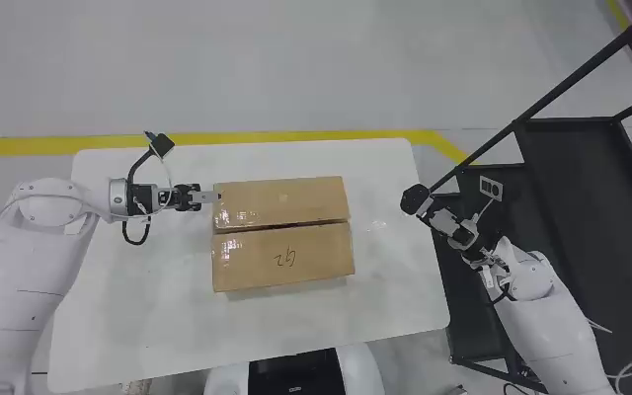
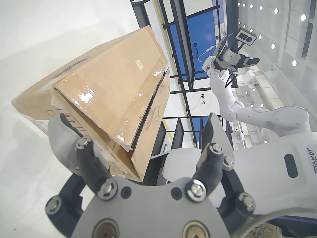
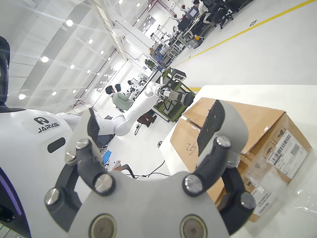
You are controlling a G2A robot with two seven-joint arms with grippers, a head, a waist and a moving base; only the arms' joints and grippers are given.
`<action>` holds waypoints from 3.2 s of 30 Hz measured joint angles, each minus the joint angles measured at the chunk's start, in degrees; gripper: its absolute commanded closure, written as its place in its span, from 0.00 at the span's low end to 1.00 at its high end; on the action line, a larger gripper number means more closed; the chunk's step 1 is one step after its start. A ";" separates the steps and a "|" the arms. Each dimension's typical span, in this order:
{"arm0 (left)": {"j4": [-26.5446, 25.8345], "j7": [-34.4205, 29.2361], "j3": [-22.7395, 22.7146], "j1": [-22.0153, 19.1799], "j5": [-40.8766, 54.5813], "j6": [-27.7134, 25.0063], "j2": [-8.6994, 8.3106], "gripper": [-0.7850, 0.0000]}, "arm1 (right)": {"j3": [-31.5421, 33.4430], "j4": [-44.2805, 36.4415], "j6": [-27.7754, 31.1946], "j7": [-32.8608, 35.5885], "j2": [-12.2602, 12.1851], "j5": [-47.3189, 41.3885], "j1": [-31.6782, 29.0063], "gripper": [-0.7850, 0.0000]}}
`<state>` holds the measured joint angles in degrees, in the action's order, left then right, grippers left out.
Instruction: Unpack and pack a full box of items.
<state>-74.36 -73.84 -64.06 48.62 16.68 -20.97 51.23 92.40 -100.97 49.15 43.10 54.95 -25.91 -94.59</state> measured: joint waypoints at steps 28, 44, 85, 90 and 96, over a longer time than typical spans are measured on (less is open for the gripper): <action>-0.38 2.78 -3.22 2.71 5.06 0.25 -0.44 0.00 | -2.71 -1.00 -3.21 1.03 0.17 0.39 1.35 0.00; 5.98 -10.23 -5.88 1.43 11.10 3.52 -1.36 0.00 | -11.80 11.24 -10.76 15.36 0.12 6.57 12.64 0.00; 5.35 -9.78 -3.78 1.23 12.34 3.03 -0.70 0.00 | -18.23 11.80 -16.66 28.70 0.15 -10.02 16.47 0.00; 5.63 -9.48 -3.93 1.41 12.23 2.88 -0.72 0.00 | -16.91 6.37 -21.00 33.05 -1.21 -9.53 13.63 0.00; 5.70 -9.46 -4.04 1.62 12.28 2.65 -0.75 0.00 | -19.09 4.04 -20.65 32.69 -2.26 -1.56 10.14 0.00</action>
<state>-68.66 -83.30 -68.10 50.24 28.96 -18.32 50.48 73.30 -96.94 28.50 75.79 52.69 -27.47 -84.45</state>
